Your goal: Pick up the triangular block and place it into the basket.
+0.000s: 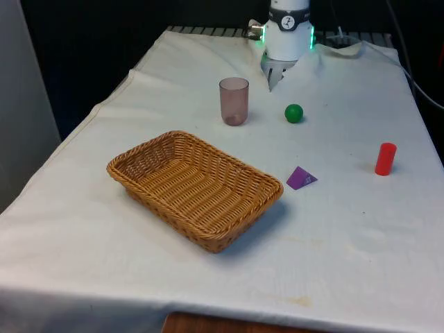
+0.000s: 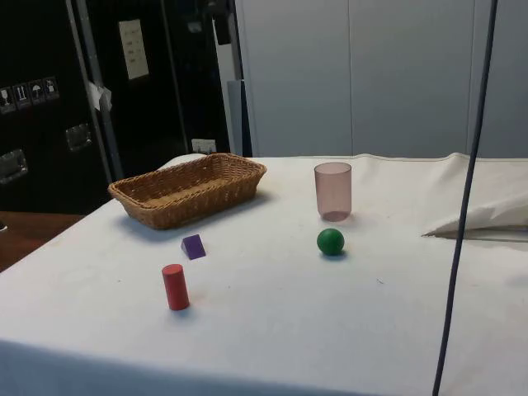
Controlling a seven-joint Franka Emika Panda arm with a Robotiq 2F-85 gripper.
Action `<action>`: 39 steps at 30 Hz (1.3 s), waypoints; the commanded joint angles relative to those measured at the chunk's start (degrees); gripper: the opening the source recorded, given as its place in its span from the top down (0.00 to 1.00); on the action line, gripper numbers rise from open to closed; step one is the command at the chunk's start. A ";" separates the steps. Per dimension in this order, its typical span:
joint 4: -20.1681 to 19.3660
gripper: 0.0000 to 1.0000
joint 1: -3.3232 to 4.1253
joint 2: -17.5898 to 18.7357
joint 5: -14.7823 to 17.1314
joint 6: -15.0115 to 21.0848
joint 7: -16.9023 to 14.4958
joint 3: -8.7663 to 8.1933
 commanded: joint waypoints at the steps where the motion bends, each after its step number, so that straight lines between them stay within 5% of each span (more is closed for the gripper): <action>1: 0.80 0.00 0.17 0.97 0.11 0.06 0.34 0.23; 13: 1.78 0.00 0.29 3.50 0.06 0.40 1.89 1.89; 27: -1.83 0.00 0.57 3.84 0.46 5.16 7.68 3.38; 39: -3.44 0.00 0.69 4.24 0.92 8.77 9.68 4.70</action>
